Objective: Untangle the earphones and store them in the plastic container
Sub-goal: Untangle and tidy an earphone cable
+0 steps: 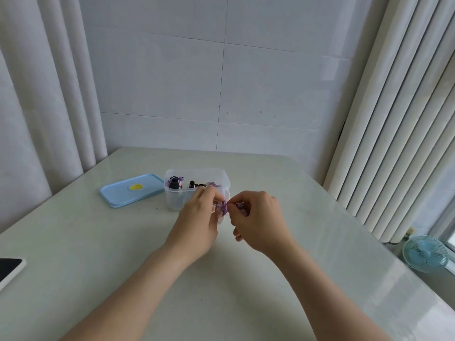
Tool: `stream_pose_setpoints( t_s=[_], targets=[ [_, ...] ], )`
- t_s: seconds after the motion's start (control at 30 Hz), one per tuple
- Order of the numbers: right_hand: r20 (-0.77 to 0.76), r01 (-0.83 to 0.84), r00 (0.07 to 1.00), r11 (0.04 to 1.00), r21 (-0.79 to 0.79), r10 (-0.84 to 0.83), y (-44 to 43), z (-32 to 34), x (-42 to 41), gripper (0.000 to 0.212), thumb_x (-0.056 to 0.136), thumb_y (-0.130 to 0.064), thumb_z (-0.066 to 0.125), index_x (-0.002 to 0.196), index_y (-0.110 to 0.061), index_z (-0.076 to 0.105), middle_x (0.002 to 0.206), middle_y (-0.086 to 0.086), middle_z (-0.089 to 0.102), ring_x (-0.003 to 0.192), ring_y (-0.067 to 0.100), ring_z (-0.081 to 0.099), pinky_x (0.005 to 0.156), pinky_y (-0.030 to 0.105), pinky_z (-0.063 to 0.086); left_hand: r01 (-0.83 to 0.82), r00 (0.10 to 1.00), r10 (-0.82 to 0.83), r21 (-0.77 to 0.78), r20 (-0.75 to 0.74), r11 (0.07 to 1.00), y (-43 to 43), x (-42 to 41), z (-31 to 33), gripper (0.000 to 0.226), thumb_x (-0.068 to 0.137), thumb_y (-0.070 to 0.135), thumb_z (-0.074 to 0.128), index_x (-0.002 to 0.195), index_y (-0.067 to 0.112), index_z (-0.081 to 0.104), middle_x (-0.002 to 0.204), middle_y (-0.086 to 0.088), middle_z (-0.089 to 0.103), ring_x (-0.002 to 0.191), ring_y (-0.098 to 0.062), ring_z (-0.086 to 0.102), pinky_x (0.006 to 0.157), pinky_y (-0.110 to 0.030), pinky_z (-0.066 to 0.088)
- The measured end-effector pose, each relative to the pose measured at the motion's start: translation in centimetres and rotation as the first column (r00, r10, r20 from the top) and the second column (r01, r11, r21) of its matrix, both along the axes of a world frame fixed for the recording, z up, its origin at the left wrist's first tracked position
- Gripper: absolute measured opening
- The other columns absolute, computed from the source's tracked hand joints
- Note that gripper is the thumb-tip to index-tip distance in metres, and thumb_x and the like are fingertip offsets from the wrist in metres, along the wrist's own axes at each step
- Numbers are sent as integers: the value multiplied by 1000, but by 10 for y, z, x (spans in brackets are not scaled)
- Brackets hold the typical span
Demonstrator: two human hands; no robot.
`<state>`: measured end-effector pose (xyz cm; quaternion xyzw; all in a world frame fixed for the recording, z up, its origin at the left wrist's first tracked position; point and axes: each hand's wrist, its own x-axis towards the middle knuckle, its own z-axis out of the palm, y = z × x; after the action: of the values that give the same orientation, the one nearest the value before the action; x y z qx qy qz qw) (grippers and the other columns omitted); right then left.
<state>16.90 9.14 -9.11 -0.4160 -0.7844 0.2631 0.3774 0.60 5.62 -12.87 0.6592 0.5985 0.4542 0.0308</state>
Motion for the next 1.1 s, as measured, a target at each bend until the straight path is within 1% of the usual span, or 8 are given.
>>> stream_pose_setpoints(
  t_s=[0.17,0.33,0.5,0.7,0.8,0.97,1.03,1.1],
  targets=[
    [-255,-63,967,964,-259,-6,1,6,8,9,92,-10,70,88,-3,75,62,12,70,51,29,68,54,48,64,140,989,-144,-113,-29,984,-5,6,5,24,102,3,57,108,26,56,113,14,55,92,-5,66,78,-20,51],
    [-342,-183,938,915,-360,53,8,8,15,10,93,-9,73,100,-2,76,67,12,69,58,26,64,63,43,65,231,947,-178,-186,266,955,-9,7,9,17,101,18,67,109,31,60,115,13,65,90,-6,68,73,-14,49],
    [-295,-167,951,955,-246,91,14,4,19,10,93,-11,74,102,-7,76,65,7,69,58,20,62,61,41,63,336,863,-211,-210,459,918,-9,4,12,22,100,9,69,114,20,58,107,2,77,100,-13,69,81,-16,52],
    [-19,-4,1000,987,163,7,27,-7,17,10,91,-37,82,92,-28,79,65,-13,59,59,8,50,59,14,37,362,886,-220,-311,409,879,-8,3,9,24,106,11,56,121,29,60,116,13,71,103,-17,70,97,-35,55],
    [13,-21,1000,984,179,19,29,-8,17,9,97,-37,74,98,-33,82,90,-10,66,78,5,61,71,16,47,370,883,-235,-293,406,881,-10,6,11,19,109,18,51,121,28,62,113,11,71,102,-18,69,86,-32,54],
    [20,-104,995,984,145,102,25,-14,13,25,107,-25,60,93,-21,80,70,-2,72,61,17,64,65,40,55,373,878,-219,-321,426,871,-11,13,13,27,102,9,46,117,23,63,108,7,72,96,-5,66,90,-31,49],
    [-70,-94,992,991,91,101,23,-12,11,20,106,-24,61,99,-22,80,71,0,74,59,21,68,65,43,58,368,875,-224,-290,429,883,-12,15,14,22,97,23,59,117,27,64,111,6,74,104,-13,69,96,-38,55],
    [-247,-122,963,992,-27,111,20,-9,8,15,104,-22,64,113,-24,76,77,0,77,67,21,73,67,41,61,339,902,-253,-211,348,917,-12,16,15,20,97,28,70,116,29,65,104,16,74,98,-6,69,87,-27,53]
  ],
)
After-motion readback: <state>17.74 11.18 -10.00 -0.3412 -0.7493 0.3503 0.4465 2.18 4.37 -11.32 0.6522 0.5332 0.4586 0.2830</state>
